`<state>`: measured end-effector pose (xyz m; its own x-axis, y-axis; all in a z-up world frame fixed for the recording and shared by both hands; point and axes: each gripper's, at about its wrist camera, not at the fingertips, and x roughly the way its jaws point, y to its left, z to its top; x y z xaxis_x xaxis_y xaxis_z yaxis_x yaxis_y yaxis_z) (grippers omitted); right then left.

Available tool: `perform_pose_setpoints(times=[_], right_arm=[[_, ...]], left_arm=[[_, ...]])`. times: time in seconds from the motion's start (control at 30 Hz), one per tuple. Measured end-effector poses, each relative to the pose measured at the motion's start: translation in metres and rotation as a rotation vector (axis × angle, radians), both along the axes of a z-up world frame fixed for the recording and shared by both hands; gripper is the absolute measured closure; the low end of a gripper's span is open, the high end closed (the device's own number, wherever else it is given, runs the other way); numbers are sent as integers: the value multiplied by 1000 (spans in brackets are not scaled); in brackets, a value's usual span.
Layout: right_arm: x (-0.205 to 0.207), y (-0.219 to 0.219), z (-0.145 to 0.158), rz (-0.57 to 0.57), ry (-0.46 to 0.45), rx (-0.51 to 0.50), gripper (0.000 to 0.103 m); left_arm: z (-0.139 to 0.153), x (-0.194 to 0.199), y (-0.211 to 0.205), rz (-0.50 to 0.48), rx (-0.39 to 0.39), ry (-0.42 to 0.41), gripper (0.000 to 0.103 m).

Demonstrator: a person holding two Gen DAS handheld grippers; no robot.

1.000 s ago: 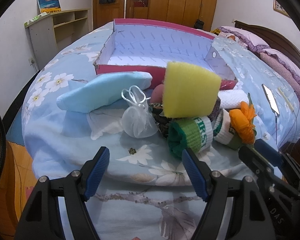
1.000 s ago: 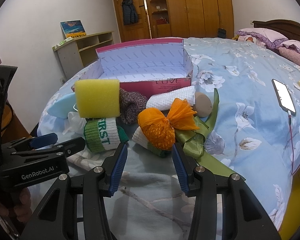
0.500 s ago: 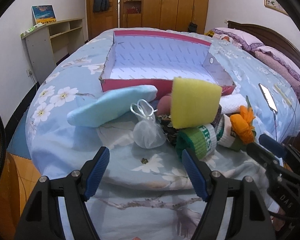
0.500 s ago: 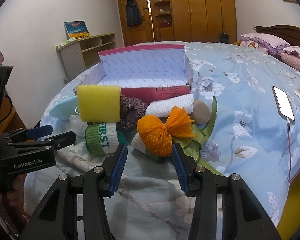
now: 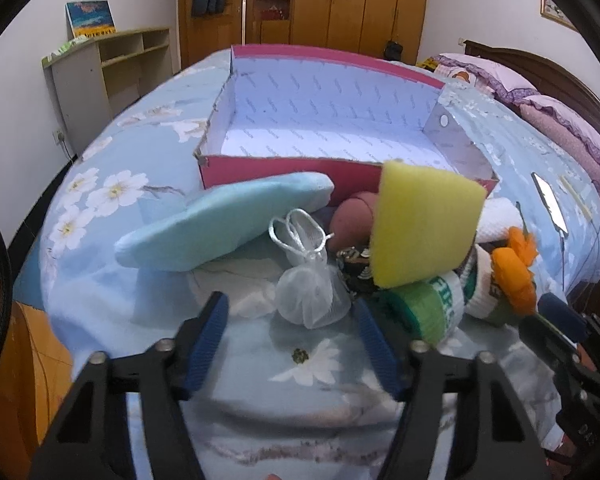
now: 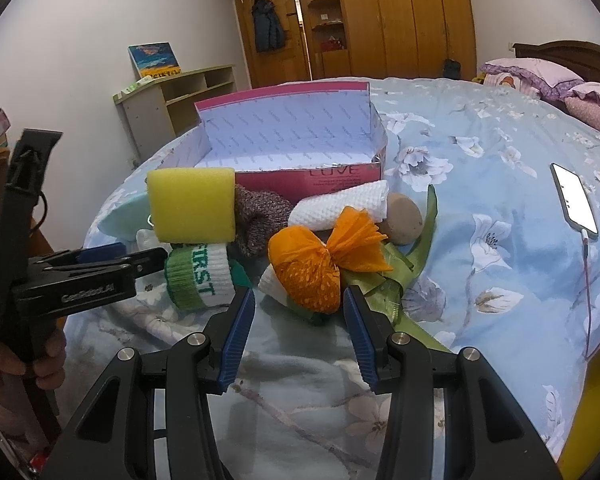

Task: Organize soft objects
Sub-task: 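Grasp the white mesh drawstring bag with the left gripper while the right gripper grasps the orange mesh ball, then carry the mesh bag and orange ball into the box and open both grippers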

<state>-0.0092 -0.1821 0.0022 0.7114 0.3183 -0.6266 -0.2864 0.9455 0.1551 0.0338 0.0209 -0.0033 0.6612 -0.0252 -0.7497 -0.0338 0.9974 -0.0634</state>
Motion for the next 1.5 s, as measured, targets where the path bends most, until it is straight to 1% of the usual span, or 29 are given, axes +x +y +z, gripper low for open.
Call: perform_pose_setpoints(times=[0.03,0.1,0.27,0.3,0.37,0.43,0.5,0.6,0.73,0.93,1.3,1.33,1.37,1.4,1.5], right_arm=[[1,0,-1,0,3,1,55],[2,0,-2,0,8,0,55],[6,2,-5,6,19,-6,55],[6,3,-5,6,21,-9,55],[7,4,-5,7,22,-12,56],[8,3,-5,6,21,-16,55],[9,3,-4,5,17,-20,55],[10,3,-2,2,8,-28,56],[12,3,-1,3,1,-41,55],[18,0,-3,1,14,-32,55],[25,11,-5,35,-7,-75,56],[25,10,-5,39,-8,-70,56],[25,10,-4,44,-11,-63,62],[24,10,-4,51,-15,-60,64],[17,12,2,64,-51,-66,66]], left_arm=[[-2,2,1,-3,-10,9,45],[-5,7,2,-12,-31,22,49],[-7,13,-1,-36,-35,12,51],[-7,14,-2,-43,-39,7,52],[-7,16,-4,-53,-44,3,60],[-7,16,-6,-67,-51,1,71],[-7,14,-7,-82,-56,-2,79],[-6,11,-7,-82,-57,-7,84],[-3,4,-4,-76,-67,-11,86],[5,-11,3,-57,-85,-26,86],[17,-27,2,-71,-85,-68,86],[18,-28,2,-71,-85,-70,86],[19,-29,2,-72,-86,-73,86],[20,-29,2,-72,-85,-76,86],[24,-32,2,-73,-82,-89,86]])
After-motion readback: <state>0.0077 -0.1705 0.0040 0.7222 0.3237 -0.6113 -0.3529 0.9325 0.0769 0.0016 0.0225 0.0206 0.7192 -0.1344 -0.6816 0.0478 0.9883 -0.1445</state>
